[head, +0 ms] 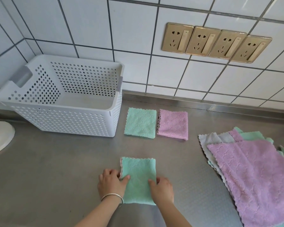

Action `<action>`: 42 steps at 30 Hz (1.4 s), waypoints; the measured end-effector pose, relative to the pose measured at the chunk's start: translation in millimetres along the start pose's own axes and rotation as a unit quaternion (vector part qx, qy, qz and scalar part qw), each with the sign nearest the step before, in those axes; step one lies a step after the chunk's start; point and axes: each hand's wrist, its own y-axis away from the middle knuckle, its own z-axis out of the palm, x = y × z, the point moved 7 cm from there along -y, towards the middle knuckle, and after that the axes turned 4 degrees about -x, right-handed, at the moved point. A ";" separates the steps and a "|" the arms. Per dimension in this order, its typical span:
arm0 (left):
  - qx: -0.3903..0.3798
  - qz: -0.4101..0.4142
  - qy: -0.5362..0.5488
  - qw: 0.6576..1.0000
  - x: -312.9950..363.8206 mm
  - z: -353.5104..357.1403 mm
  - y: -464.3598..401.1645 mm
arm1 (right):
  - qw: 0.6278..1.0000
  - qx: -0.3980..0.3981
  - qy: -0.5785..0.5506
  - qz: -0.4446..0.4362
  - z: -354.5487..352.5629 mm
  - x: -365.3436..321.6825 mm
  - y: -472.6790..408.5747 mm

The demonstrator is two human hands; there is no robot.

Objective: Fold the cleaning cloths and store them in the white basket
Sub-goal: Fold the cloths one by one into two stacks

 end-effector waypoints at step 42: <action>0.144 0.328 -0.134 0.924 191.6 -61.8 -109.8 | 0.981 0.175 0.005 -0.083 -127.4 -77.3 -110.7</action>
